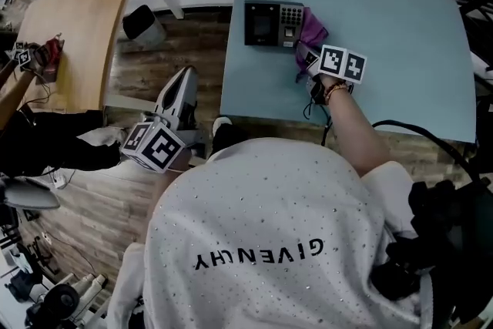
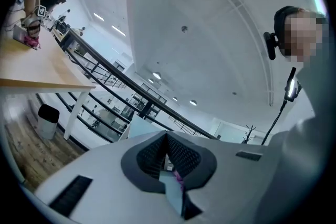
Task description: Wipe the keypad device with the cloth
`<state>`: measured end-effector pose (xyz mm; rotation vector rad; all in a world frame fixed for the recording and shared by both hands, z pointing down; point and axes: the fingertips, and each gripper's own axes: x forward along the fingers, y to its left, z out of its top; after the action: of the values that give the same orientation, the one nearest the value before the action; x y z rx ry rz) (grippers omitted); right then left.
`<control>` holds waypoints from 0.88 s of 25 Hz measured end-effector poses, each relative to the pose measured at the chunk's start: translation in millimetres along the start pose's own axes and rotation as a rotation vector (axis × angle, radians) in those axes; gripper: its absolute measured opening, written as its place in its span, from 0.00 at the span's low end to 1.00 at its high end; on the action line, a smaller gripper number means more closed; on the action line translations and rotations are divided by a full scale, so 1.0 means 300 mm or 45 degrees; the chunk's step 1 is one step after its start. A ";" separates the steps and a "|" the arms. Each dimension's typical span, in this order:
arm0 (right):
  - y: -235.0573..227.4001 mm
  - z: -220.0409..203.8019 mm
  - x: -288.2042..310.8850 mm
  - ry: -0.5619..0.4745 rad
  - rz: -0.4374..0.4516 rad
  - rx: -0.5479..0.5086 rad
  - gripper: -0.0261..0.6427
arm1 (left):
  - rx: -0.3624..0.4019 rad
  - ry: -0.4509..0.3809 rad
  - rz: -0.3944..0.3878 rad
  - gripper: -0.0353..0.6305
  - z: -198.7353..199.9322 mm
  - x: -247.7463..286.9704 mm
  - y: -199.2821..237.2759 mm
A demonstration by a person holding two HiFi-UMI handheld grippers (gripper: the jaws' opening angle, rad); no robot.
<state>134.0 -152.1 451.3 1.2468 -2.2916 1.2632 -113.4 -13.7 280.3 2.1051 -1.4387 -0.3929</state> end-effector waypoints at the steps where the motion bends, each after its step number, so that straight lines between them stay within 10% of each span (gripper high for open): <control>1: 0.000 -0.013 -0.001 0.012 -0.002 -0.024 0.14 | 0.012 -0.009 0.004 0.05 -0.012 -0.012 -0.013; 17: -0.043 -0.097 -0.034 0.204 -0.159 -0.353 0.14 | 0.064 -0.101 0.144 0.05 -0.036 -0.137 -0.033; 22: 0.091 0.130 -0.209 -0.108 0.064 -0.296 0.14 | 0.035 -0.188 0.145 0.05 0.041 -0.120 0.007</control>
<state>157.7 -140.1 377.1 1.1882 -2.4598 0.9410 -135.3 15.4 269.1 2.0401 -1.6482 -0.4954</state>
